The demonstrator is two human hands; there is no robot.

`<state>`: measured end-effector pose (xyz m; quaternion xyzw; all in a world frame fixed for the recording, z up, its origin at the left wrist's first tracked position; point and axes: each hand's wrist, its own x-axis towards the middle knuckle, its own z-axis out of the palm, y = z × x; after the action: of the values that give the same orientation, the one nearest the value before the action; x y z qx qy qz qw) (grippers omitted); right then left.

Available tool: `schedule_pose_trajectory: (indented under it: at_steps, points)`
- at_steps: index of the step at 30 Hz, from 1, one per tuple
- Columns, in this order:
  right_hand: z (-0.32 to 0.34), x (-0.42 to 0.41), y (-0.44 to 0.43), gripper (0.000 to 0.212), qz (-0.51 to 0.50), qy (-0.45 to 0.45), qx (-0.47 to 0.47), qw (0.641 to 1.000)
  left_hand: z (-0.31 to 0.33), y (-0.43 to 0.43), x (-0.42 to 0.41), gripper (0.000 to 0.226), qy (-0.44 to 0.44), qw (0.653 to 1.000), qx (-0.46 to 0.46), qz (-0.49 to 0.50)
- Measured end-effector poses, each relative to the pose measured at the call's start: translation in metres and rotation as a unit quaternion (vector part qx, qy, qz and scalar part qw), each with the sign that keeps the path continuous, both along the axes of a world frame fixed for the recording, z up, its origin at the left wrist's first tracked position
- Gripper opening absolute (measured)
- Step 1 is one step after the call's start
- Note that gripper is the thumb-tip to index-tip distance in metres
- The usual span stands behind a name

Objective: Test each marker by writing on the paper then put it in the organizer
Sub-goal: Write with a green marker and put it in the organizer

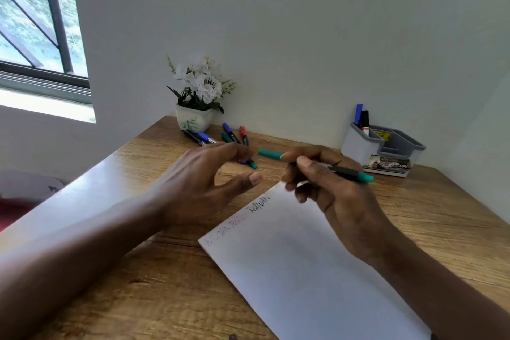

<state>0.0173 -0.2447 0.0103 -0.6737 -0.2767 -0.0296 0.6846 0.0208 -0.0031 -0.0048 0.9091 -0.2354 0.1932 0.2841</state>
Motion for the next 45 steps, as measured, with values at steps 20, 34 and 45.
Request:
schedule_pose_trajectory:
  at_steps: [20,34,45]
  points:
    - [0.047,0.068,-0.075,0.085,-0.404,-0.105,-0.063,0.907,-0.018,0.008,0.026,0.125,0.176,0.949,0.261,0.024]
    - [0.065,0.163,-0.121,0.072,-0.477,-0.149,-0.3,0.813,-0.015,0.007,0.025,0.131,0.182,0.944,0.275,0.01]
    - [0.049,0.184,-0.131,0.065,-0.404,-0.035,-0.526,0.748,-0.012,0.005,0.024,0.13,0.187,0.942,0.279,0.011]
